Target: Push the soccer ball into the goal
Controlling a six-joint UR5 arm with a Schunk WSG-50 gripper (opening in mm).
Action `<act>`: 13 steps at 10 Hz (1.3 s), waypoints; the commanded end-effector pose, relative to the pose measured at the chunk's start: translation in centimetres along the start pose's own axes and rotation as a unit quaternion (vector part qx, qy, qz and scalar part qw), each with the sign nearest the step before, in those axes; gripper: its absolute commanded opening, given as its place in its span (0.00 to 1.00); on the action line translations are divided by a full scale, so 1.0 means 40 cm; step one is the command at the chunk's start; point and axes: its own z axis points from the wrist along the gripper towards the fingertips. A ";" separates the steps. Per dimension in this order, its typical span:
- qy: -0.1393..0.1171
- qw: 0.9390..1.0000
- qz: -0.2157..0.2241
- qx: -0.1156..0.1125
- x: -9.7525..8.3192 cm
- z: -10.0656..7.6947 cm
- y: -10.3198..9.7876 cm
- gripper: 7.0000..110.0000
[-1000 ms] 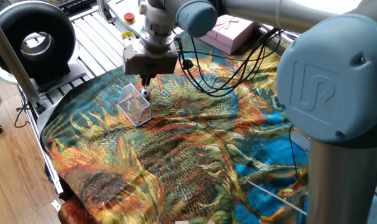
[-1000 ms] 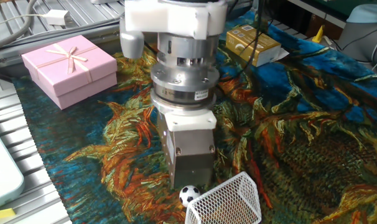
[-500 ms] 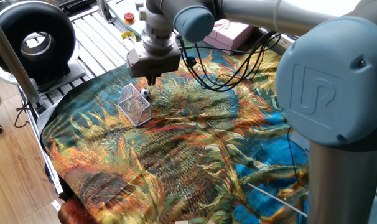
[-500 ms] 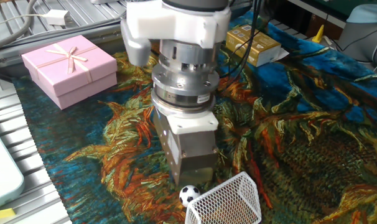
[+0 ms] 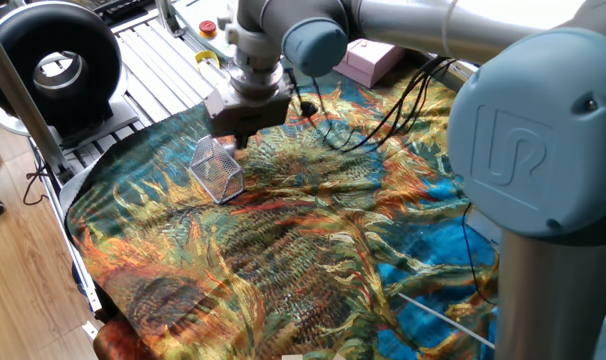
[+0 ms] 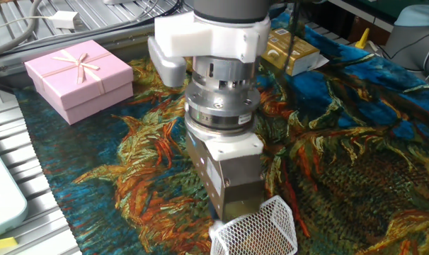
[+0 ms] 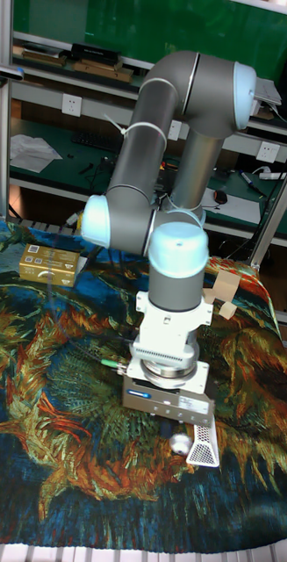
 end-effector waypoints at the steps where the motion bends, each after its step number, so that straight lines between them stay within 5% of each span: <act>1: 0.010 0.998 0.043 -0.035 0.012 0.009 0.050 0.00; 3: 0.005 0.999 0.023 -0.029 0.000 0.006 0.039 0.00; 6: -0.016 1.000 -0.005 0.009 -0.026 0.007 -0.010 0.00; 9: -0.047 0.993 -0.058 0.090 -0.070 -0.012 -0.107 0.00; 13: -0.039 0.987 -0.080 0.134 -0.113 -0.100 -0.155 0.00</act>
